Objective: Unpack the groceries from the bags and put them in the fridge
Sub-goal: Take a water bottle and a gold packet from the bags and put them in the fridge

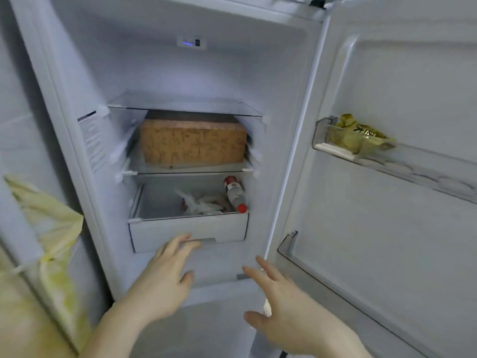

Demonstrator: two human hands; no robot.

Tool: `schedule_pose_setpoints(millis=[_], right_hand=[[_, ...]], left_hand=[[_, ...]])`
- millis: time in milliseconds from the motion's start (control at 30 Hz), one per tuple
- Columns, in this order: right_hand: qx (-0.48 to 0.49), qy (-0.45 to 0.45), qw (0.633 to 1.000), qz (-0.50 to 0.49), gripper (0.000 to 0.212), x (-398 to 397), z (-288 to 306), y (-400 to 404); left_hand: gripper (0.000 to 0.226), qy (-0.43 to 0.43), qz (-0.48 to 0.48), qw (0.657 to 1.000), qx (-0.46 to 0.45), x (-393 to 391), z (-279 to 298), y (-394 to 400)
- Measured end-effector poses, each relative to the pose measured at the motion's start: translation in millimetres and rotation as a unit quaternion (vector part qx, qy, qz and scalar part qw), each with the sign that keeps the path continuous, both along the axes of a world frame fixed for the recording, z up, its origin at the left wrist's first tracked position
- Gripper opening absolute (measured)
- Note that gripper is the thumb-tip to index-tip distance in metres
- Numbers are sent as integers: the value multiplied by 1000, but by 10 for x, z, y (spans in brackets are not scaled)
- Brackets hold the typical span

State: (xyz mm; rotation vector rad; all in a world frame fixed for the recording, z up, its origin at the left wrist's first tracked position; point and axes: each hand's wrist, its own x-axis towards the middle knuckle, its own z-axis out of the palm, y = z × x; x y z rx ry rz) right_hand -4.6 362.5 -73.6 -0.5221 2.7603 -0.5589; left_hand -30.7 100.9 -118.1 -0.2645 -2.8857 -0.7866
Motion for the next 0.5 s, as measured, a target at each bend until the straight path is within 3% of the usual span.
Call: schedule_pose_setpoints(millis=[100,367,500], right_hand=[[0,-41,999,27,78,-84,-261,-114],[19,-82,977,198,78,-234,-658,-431],[21,-100,947,305,79,-87,-906,-649]], left_hand=[[60,-97,64,992,-41,322,-341,-101],[61,-111,229,967,-27,1298,-634,-86],[61,-157,329,930,-45,1930,-730,137]])
